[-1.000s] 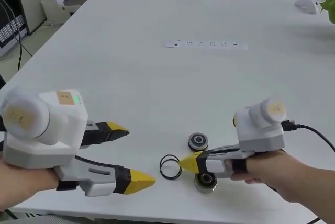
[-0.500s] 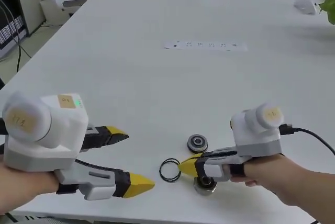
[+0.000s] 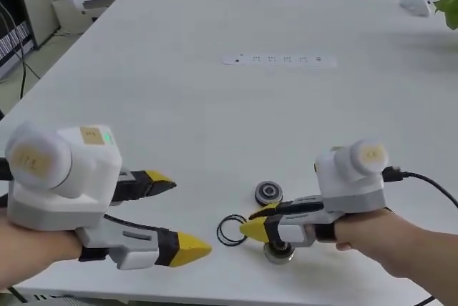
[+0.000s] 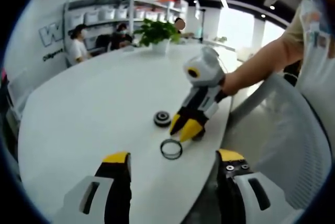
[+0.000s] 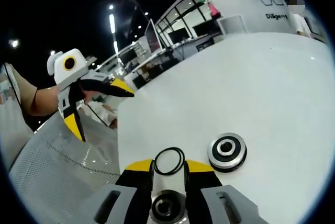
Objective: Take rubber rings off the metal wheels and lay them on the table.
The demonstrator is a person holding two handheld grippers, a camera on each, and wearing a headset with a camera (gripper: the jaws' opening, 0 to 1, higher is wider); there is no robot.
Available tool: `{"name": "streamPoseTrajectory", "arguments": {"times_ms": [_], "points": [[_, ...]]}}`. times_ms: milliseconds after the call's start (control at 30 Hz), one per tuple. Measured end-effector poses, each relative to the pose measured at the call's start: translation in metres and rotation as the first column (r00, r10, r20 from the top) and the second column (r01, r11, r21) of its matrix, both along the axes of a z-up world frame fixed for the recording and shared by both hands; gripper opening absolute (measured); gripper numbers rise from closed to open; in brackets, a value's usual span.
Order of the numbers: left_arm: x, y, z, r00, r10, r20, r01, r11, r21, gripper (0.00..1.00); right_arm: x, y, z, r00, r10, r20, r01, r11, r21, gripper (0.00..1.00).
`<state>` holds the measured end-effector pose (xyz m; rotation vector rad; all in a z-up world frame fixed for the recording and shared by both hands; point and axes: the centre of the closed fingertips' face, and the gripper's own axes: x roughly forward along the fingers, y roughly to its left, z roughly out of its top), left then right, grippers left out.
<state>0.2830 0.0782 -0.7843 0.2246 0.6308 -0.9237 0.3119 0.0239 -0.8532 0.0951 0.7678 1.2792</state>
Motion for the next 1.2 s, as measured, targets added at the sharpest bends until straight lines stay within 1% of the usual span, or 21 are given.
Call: {"name": "streamPoseTrajectory", "arguments": {"times_ms": [267, 467, 733, 867, 967, 1033, 1100, 1200], "points": [[0.005, -0.002, 0.0, 1.0, 0.004, -0.004, -0.004, 1.0, -0.005, 0.66, 0.003, -0.005, 0.009, 1.0, -0.013, 0.023, 0.013, 1.0, 0.018, 0.23], [0.01, -0.005, 0.003, 1.0, 0.002, 0.001, -0.002, 1.0, -0.015, 0.66, 0.008, -0.011, 0.018, 0.999, -0.047, 0.027, 0.046, 0.998, 0.043, 0.25], [0.018, -0.008, 0.004, 1.0, -0.004, 0.008, 0.004, 1.0, -0.017, 0.66, 0.019, -0.025, 0.028, 0.994, -0.089, 0.056, 0.085, 0.995, 0.058, 0.25], [0.023, -0.01, 0.003, 1.0, -0.01, 0.01, 0.01, 1.0, -0.012, 0.66, 0.025, -0.034, 0.029, 0.991, -0.117, 0.06, 0.113, 0.992, 0.059, 0.26], [0.028, -0.015, 0.005, 1.0, -0.01, 0.009, 0.011, 0.999, -0.032, 0.65, 0.028, -0.04, 0.029, 0.989, -0.133, 0.066, 0.129, 0.99, 0.056, 0.26], [0.029, -0.017, 0.006, 1.0, -0.012, 0.01, 0.013, 0.999, -0.034, 0.64, 0.029, -0.041, 0.029, 0.988, -0.137, 0.068, 0.134, 0.99, 0.053, 0.26], [0.032, -0.02, 0.006, 1.0, -0.024, 0.018, 0.025, 0.999, -0.027, 0.64, 0.032, -0.044, 0.028, 0.987, -0.143, 0.075, 0.14, 0.989, 0.047, 0.26], [0.036, -0.023, 0.007, 0.999, -0.033, 0.019, 0.034, 0.999, -0.023, 0.63, 0.035, -0.046, 0.027, 0.986, -0.147, 0.08, 0.144, 0.989, 0.04, 0.27]]}}
